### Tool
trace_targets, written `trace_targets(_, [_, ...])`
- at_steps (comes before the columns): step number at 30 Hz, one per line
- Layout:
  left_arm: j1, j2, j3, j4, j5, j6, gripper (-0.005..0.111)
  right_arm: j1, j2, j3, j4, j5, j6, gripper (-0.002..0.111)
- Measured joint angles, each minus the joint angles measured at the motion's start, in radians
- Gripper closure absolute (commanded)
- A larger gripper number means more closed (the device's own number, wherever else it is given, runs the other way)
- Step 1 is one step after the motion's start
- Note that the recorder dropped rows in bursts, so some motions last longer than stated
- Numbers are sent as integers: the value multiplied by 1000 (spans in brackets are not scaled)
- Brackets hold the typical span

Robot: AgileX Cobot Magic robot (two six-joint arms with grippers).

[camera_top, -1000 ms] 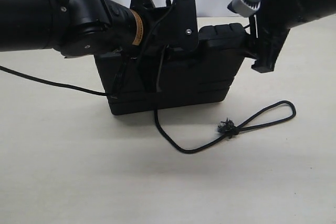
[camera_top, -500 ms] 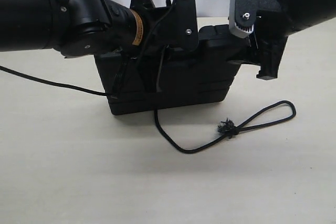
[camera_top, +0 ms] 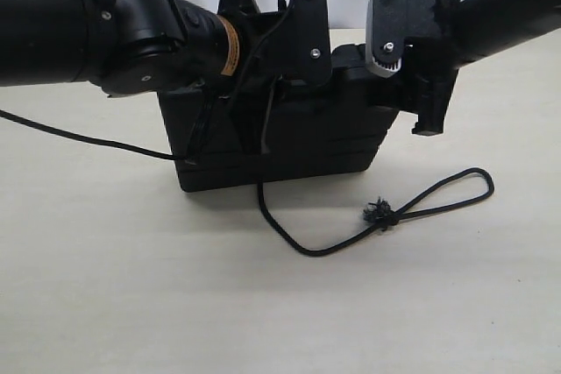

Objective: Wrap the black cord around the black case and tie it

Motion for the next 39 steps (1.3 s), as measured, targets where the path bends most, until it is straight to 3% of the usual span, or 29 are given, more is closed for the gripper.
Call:
trace_targets(14, [0,-2,0,11,14,19,107,0,6,0,54,15,196,37])
trace_targets(18, [0,-2,0,13,14,19,107,0,6,0,54,16,200,60])
trace_targets(21, [0,-2,0,13,14,19,105,0,6,0,54,16,200,87])
trace_targets(23, [0,-2,0,13,14,19,98,0,6,0,54,16,200,104])
trace_targets(32, [0,-3,0,3,-28,7,46,-2,6,0,70,28,146,104])
trace_targets(39, [0,-14,0,3,-49,5,36,0,6,0,81,35,142,104])
